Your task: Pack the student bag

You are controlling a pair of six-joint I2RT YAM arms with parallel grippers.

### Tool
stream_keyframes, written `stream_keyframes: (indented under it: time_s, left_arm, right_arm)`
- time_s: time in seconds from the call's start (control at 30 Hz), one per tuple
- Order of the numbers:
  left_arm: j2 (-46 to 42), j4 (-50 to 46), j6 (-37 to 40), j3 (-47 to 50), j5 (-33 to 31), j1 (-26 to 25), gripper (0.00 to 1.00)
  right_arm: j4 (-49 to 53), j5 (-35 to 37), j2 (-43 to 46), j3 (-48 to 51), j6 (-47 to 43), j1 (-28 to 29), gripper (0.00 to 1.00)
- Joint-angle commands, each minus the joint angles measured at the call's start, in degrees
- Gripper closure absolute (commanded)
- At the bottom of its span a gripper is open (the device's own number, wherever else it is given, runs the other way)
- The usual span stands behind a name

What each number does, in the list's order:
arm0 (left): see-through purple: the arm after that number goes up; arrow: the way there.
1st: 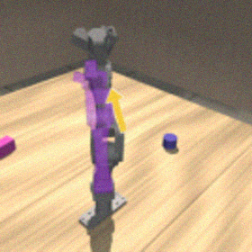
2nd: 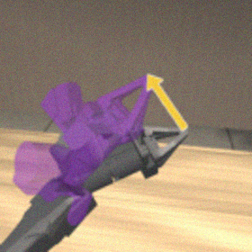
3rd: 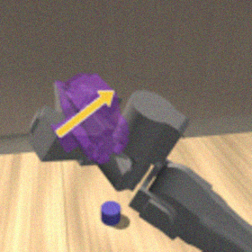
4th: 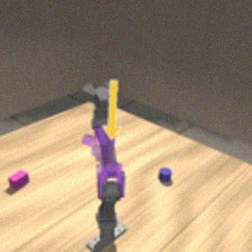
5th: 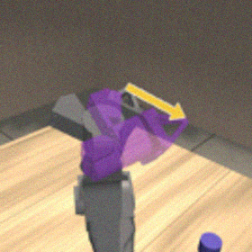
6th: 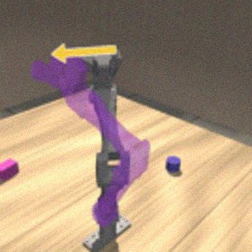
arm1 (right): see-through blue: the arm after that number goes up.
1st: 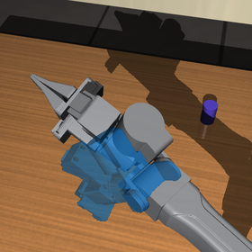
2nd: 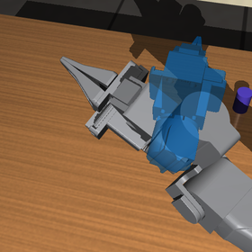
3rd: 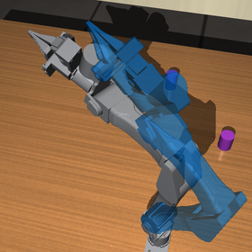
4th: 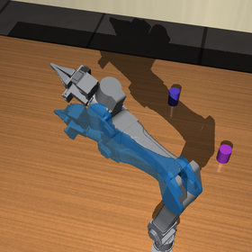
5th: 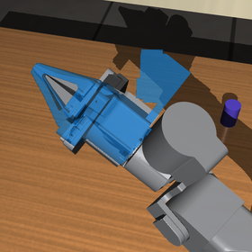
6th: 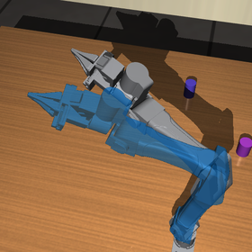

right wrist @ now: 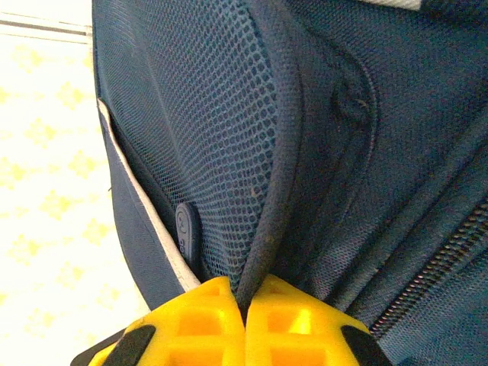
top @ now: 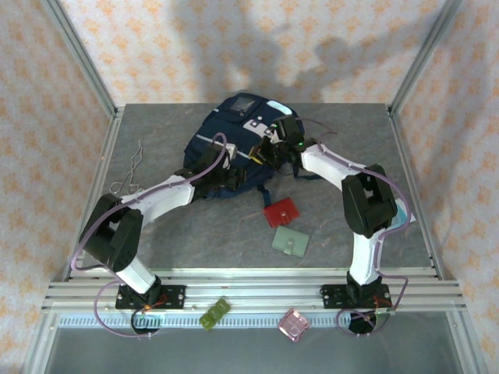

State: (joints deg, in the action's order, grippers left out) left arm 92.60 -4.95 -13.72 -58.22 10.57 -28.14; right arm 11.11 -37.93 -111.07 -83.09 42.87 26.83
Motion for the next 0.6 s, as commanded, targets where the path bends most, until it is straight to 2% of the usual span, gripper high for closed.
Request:
stream_keyframes:
  time_s: [0.0,0.1,0.23,0.37,0.47,0.57]
  left_arm:
    - [1.38,-0.79,2.97,-2.18,0.61,-0.98,0.46]
    - [2.69,-1.77,3.70,-3.23,-6.19,-2.69,0.47]
    - [4.21,0.01,2.24,-3.62,-12.30,-2.96,0.60]
    - [6.44,0.88,1.48,-5.76,-12.76,-2.99,0.76]
    - [7.97,0.31,1.42,-7.72,-13.11,-3.01,0.92]
    - [8.15,-0.48,1.25,-8.32,-13.72,-2.88,1.00]
  right_arm:
    - [-1.89,-0.39,0.76,-3.81,-1.38,-0.55,1.00]
    - [-1.87,-0.85,0.37,-4.62,-1.24,-0.53,1.00]
    - [-2.14,-1.31,0.48,-4.65,-0.95,-0.29,1.00]
    - [-2.35,-1.52,1.07,-3.89,-0.94,-0.03,1.00]
    - [-2.49,-1.53,1.38,-3.28,-1.04,0.08,1.00]
    - [-2.50,-1.28,1.78,-2.53,-1.28,0.06,1.00]
